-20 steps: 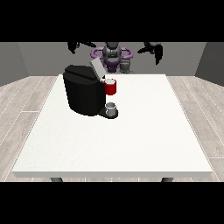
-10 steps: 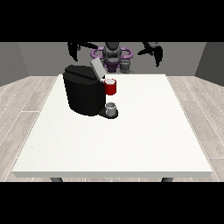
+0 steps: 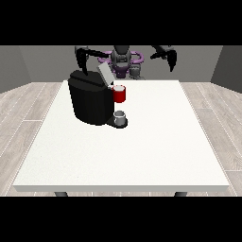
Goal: Insert the coffee pod into the coffee machine and close the lid
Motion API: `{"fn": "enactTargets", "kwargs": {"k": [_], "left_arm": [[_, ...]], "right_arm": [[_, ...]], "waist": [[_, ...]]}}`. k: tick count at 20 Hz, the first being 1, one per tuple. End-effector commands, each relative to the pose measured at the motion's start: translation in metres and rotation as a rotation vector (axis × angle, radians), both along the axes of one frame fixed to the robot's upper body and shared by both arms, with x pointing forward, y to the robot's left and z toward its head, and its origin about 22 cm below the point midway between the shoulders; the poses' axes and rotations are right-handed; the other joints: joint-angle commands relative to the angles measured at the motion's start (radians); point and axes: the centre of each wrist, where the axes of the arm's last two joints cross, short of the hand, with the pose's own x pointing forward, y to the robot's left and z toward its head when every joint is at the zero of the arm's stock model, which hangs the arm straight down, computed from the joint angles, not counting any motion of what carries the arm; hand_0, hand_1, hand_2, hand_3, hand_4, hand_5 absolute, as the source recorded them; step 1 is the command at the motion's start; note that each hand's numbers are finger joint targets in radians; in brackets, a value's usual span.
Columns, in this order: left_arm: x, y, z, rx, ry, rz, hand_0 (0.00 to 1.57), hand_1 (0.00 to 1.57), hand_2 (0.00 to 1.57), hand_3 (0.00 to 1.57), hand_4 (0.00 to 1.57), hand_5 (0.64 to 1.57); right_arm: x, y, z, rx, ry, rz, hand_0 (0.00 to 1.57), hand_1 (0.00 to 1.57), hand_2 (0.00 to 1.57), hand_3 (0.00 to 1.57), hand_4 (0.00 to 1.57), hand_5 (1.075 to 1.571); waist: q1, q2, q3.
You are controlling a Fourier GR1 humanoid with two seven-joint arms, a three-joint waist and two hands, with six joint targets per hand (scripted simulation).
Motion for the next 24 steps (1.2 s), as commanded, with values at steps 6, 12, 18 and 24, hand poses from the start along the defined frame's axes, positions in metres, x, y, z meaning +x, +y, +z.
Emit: {"fn": "enactTargets", "kwargs": {"k": [6,12,18,24], "left_arm": [[-0.009,0.026,0.021,0.002,-0.033,0.067,0.0,0.0,0.0,0.0,0.34,1.571],[-0.021,0.015,0.021,0.033,-0.033,0.071,0.0,0.0,0.0,0.0,0.35,1.571],[-0.007,0.008,0.034,0.049,-0.057,0.07,0.0,0.0,0.0,0.0,0.36,1.571],[-0.002,0.017,0.031,0.05,-0.08,0.072,0.0,0.0,0.0,0.0,0.39,1.571]], "right_arm": [[0.013,0.04,0.01,-0.048,-0.007,0.108,0.0,0.0,0.0,0.0,0.0,1.571],[0.024,0.039,0.015,-0.046,-0.047,0.115,0.0,0.0,0.0,0.0,0.07,1.571],[0.04,0.046,0.045,-0.066,-0.114,0.136,0.0,0.0,0.0,0.0,0.16,1.571],[0.05,0.078,0.084,-0.178,-0.176,0.201,0.0,0.0,0.0,0.0,0.12,1.571]], "waist": [[-0.036,0.044,-0.0002],[-0.004,0.075,0.0],[-0.027,0.12,0.0],[-0.002,0.147,-0.0004]]}}
